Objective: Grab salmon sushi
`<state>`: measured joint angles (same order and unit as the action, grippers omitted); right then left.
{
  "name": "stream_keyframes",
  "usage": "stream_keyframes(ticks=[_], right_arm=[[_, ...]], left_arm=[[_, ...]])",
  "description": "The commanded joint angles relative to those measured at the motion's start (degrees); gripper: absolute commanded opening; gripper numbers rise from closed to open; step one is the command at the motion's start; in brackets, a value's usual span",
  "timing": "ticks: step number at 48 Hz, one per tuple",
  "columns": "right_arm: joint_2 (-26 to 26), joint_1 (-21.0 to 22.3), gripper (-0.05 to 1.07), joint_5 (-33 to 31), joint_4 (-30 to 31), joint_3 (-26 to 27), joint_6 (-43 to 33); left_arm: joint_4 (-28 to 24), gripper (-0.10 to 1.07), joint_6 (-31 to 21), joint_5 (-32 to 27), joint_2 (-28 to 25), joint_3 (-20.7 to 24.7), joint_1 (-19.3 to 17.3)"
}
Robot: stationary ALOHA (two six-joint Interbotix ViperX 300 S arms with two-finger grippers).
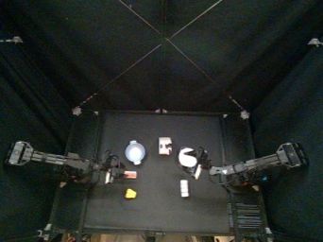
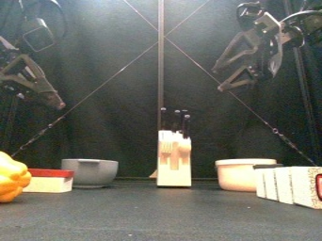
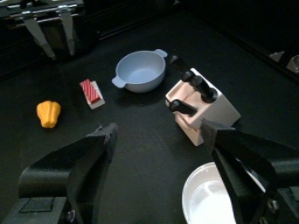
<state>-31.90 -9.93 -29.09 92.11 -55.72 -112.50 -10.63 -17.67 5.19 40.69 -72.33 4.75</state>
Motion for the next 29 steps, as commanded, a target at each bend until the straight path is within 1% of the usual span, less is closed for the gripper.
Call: stream_keyframes(ticks=[1,6,12,17,23,29], right_arm=[[-1.41,-0.18,1.04,-0.18,0.09,0.97,0.00],[-2.11,-0.44,1.04,-0.26,-0.44,0.70,-0.09],[-3.16,-2.11,1.04,-0.26,-1.49,-0.26,0.00],[-4.57,-2.90,1.04,-0.26,-1.85,-1.05,0.09],[-6.06,-3.25,1.04,-0.26,-2.02,-1.85,0.09],[-6.50,-3.34,1.04,-0.44,-2.55,-2.46,0.09]], left_arm=[[1.58,0.78,-0.26,-7.03,-2.37,5.01,1.58],[4.75,0.78,-0.35,-14.15,-5.10,7.65,1.58],[8.53,0.78,-0.35,-19.16,-7.73,9.32,1.67],[10.55,0.78,-0.35,-20.39,-9.14,9.93,1.85],[10.46,0.78,-0.26,-20.21,-9.32,10.02,2.02],[10.20,0.78,-0.26,-20.04,-9.58,9.05,2.02]])
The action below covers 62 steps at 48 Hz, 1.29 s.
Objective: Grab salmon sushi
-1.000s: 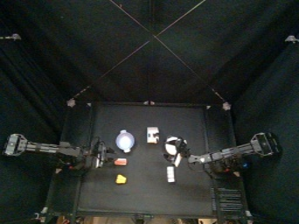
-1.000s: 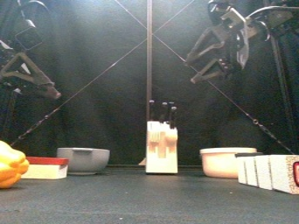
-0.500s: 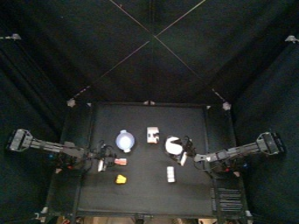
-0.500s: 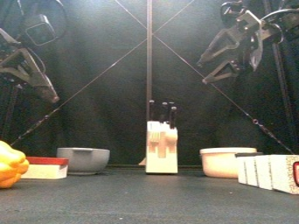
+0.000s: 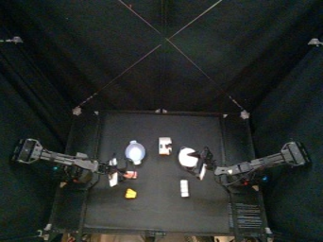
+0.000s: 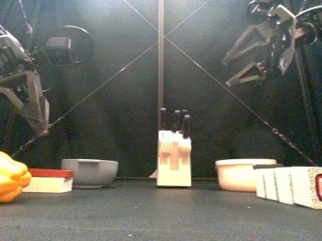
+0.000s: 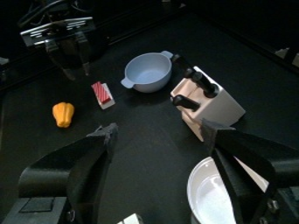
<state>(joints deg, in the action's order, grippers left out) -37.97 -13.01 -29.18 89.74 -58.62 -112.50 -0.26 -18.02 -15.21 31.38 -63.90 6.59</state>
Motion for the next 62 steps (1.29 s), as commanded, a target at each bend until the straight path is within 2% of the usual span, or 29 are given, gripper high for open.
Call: stream_keyframes(ticks=[1,19,30,45,62], right_arm=[[-0.44,-0.18,1.04,-0.44,-0.26,0.44,0.09],[-0.35,-0.18,1.04,-0.62,-0.79,0.26,0.00],[-0.44,-0.18,1.04,-0.62,-1.58,-0.18,0.09],[-0.44,-0.18,1.04,-0.62,-1.58,-0.26,0.18],[-0.35,-0.18,1.04,-0.70,-1.58,-0.35,0.18]], left_arm=[[-0.18,0.78,0.09,0.35,-0.26,0.44,0.18],[-1.85,0.78,0.18,5.19,-1.05,-2.99,-1.14],[-2.02,0.79,0.26,5.54,-3.08,-2.37,-2.46],[-3.60,0.92,0.44,5.27,-8.09,-0.62,-2.46],[-5.63,0.92,0.26,5.01,-9.14,-1.14,-3.96]])
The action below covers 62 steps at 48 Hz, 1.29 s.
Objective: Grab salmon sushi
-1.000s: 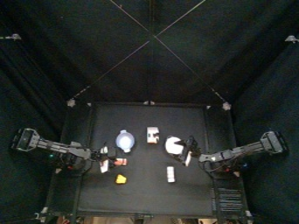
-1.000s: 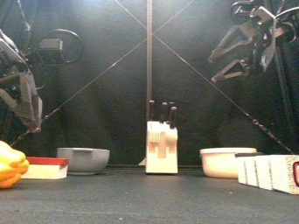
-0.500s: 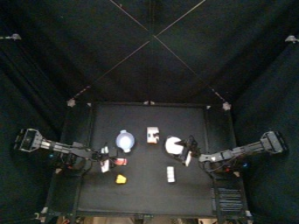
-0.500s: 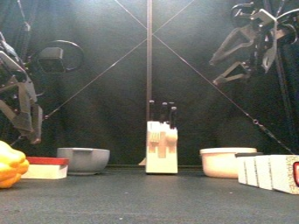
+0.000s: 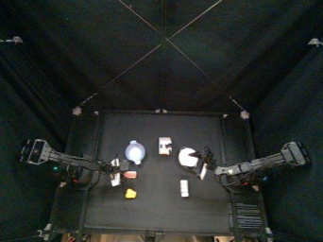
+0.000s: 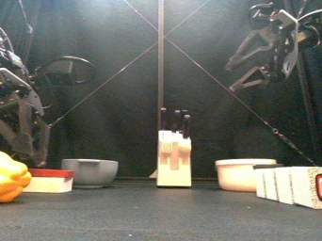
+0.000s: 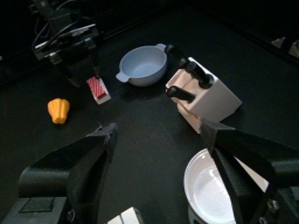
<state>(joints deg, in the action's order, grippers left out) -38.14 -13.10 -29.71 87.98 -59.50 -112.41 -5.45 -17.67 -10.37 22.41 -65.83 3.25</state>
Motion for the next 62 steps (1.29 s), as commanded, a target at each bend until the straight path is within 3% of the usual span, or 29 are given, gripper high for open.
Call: stream_keyframes(ticks=[1,36,62], right_arm=[[-0.18,-0.09,1.04,-0.18,0.18,0.53,0.09],[-0.26,-0.09,1.04,-0.53,0.18,0.44,0.09],[-0.26,0.00,1.04,-0.53,0.18,0.26,0.09]], left_arm=[[-0.44,0.92,-0.09,0.18,-0.26,0.79,-0.70],[-0.44,0.93,-0.09,0.70,-8.26,1.41,-0.97],[-0.62,0.91,0.00,0.26,-4.04,1.41,-0.70]])
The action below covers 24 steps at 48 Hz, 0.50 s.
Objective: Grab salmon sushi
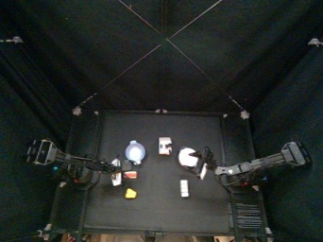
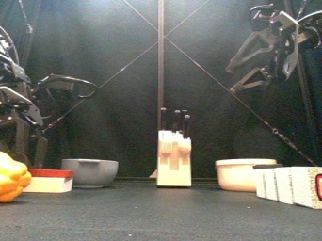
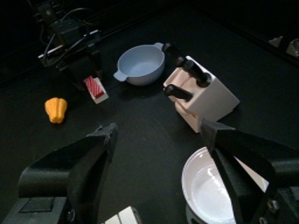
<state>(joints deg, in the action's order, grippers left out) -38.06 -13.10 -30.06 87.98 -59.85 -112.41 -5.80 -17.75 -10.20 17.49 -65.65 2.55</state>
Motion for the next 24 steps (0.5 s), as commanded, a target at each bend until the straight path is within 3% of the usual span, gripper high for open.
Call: stream_keyframes(ticks=[1,24], right_arm=[[-0.26,0.00,1.04,-0.18,0.18,0.53,0.09],[-0.35,0.09,1.04,-0.18,0.18,0.35,0.00]], left_arm=[[-0.35,0.91,0.09,0.09,0.97,1.14,0.00],[-0.70,0.82,0.00,0.00,0.88,0.97,-0.26]])
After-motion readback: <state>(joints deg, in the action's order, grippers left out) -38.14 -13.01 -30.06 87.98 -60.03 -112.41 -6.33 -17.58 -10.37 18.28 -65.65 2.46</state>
